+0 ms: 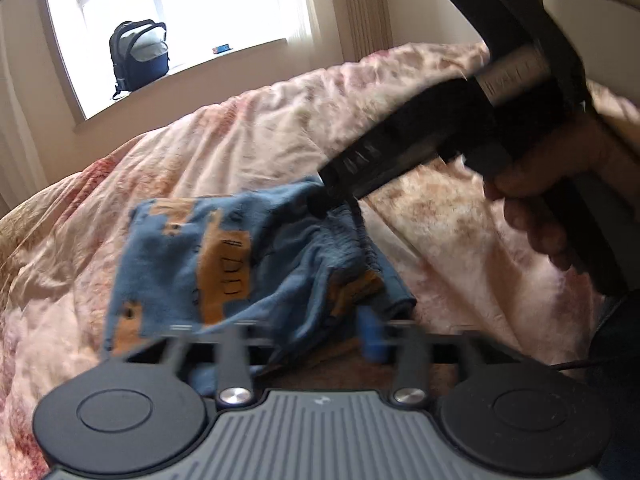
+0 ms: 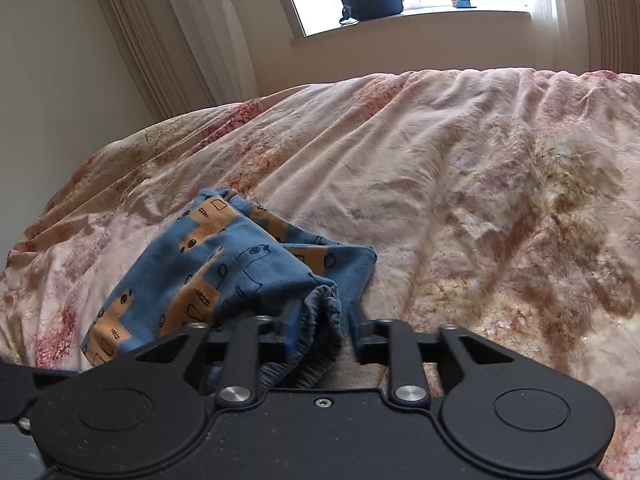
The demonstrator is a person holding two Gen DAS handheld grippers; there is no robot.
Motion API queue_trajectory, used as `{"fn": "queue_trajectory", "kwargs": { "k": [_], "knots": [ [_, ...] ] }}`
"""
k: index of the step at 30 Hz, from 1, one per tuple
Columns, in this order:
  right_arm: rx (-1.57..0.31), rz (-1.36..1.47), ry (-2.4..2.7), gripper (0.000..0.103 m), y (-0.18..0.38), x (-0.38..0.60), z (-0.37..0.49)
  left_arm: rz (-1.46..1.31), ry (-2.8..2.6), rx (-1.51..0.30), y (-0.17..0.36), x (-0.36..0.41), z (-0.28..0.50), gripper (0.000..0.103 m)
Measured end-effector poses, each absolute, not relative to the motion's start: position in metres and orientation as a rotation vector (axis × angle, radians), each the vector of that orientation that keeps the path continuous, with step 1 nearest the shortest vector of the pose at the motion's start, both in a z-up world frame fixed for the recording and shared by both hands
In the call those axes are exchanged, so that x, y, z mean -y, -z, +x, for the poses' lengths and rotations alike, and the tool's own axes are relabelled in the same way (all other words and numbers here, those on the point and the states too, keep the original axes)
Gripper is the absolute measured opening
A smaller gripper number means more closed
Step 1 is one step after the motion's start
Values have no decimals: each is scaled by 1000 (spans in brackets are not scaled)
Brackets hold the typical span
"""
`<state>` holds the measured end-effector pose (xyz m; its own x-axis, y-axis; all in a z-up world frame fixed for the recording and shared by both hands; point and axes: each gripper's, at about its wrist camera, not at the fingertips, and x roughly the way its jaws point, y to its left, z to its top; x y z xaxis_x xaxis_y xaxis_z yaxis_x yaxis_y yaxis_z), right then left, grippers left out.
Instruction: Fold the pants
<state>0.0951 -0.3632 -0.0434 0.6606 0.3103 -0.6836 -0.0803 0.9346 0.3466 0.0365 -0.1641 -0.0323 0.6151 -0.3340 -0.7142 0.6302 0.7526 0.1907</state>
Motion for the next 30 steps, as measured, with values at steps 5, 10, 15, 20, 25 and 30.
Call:
{"fn": "queue_trajectory", "kwargs": {
  "k": [5, 10, 15, 20, 25, 30],
  "knots": [
    [-775, 269, -168, 95, 37, 365, 84, 346, 508, -714, 2, 114, 53, 99],
    [-786, 265, -142, 99, 38, 366, 87, 264, 269, -697, -3, 68, 90, 103],
    [-786, 143, -177, 102, 38, 340, 86, 192, 208, -778, 25, 48, 111, 103],
    [-889, -110, -222, 102, 48, 311, 84, 172, 214, -935, 49, 35, 115, 103],
    [-934, -45, -258, 102, 49, 323, 84, 35, 216, -1008, 43, 19, 123, 103],
    [-770, 83, -245, 102, 27, 340, 77, -59, 222, -879, 25, 16, 127, 103]
  ]
}}
